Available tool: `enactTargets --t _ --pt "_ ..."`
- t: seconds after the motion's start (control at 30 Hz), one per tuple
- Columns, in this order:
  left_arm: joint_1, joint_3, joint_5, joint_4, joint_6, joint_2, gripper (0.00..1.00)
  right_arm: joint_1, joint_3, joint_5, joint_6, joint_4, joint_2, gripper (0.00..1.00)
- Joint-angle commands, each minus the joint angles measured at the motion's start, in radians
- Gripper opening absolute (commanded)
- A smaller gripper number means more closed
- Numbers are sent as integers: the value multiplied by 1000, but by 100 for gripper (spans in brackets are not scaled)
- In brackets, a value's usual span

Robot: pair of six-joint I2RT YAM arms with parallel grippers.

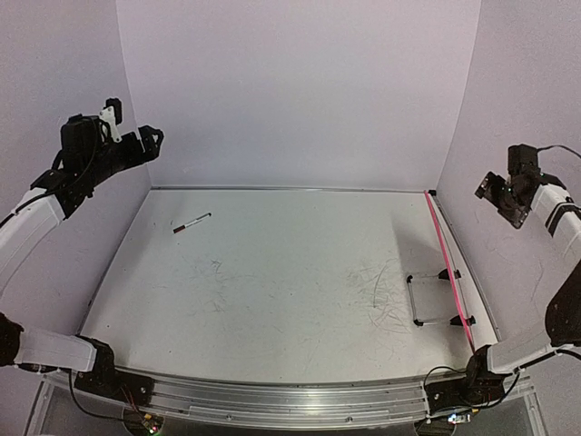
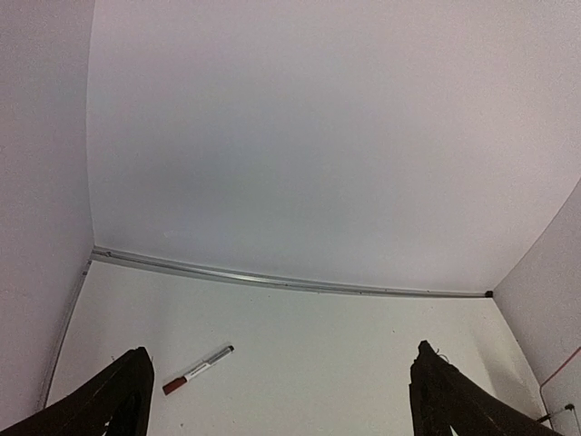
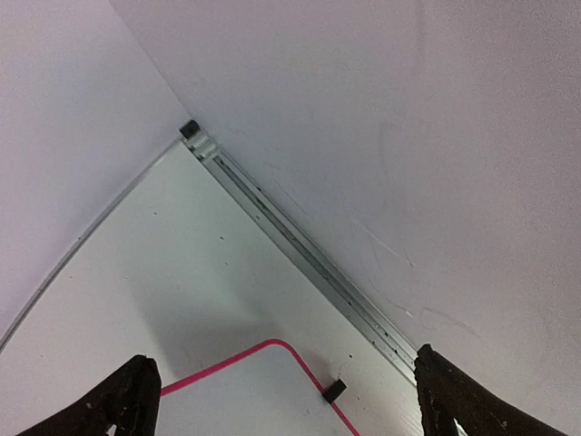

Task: Write a sentence on the whiteboard
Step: Move the whiteboard stand to the center of the board.

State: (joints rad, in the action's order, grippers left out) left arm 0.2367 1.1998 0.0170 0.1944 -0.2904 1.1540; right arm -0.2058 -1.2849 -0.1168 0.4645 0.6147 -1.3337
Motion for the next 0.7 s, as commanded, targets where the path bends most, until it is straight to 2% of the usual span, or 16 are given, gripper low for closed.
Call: enactTargets --t 0.0,0.13,0.2,0.27,0.43,0.67 --pt "0 -36 -124 8 -36 9 99 -31 74 -12 101 -12 -5 98" --pt "0 -59 -224 8 -65 27 99 -35 133 -106 129 -11 -15 98" --pt "21 -71 -222 7 -61 28 100 -36 171 -122 126 -17 -22 98" --pt "51 -87 -198 8 -43 21 99 -36 204 -91 118 -36 -39 98" --pt "100 -105 -166 8 -20 15 99 -34 285 103 146 -101 -76 89" --pt "154 -98 -157 6 -16 46 99 -31 343 139 248 -149 -122 91"
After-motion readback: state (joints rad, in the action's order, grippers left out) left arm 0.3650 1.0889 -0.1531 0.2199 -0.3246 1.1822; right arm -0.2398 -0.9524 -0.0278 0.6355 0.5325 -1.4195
